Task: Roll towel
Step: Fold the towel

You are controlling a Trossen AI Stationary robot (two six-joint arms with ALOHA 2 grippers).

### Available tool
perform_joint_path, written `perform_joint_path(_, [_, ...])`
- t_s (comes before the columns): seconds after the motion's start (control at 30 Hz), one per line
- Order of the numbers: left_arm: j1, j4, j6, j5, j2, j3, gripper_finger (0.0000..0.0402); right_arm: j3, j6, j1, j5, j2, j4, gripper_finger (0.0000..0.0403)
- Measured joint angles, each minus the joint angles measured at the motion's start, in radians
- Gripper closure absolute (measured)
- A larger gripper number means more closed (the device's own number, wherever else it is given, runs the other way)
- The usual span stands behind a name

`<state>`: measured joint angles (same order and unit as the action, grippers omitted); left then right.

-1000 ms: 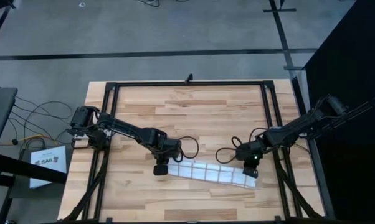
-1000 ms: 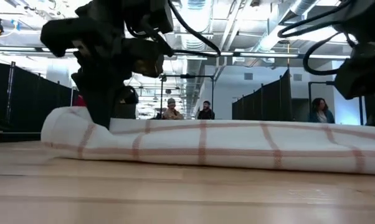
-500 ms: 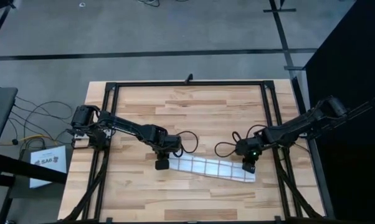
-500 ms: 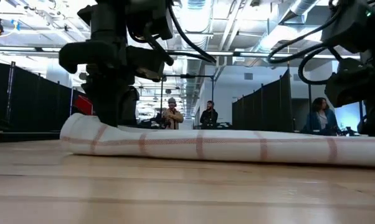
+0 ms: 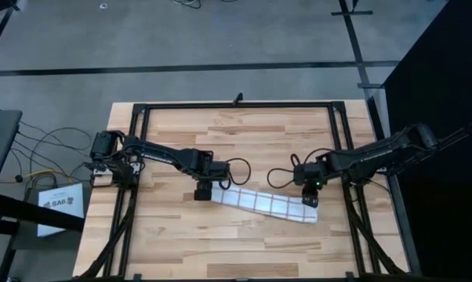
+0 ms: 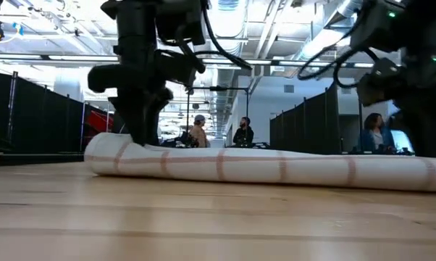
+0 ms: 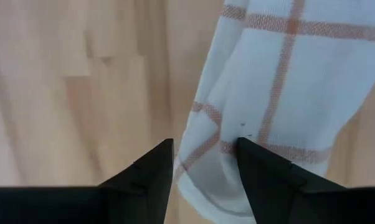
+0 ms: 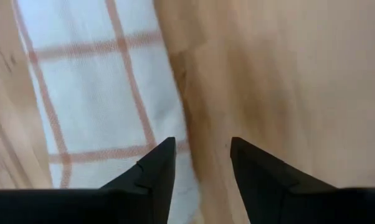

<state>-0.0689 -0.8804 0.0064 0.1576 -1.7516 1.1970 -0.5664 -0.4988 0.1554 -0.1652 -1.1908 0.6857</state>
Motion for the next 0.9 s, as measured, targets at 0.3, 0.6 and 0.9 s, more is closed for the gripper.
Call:
perform_joint_path(0.3, [-0.001,-0.015,0.107,0.009,0.003,0.004,0.0242,-0.035,-0.026,-0.010,0.018,0.000,-0.074,0.0259])
perform_joint_path(0.6, [-0.026,0.019,0.213,0.075,0.080,0.004,0.0242,-0.038,-0.166,0.139,0.082,0.001,-0.373,0.0264])
perform_joint_path(0.9, [-0.114,0.055,0.138,0.001,0.134,0.016,0.0242,-0.037,-0.257,0.314,0.160,-0.050,-0.317,0.0271])
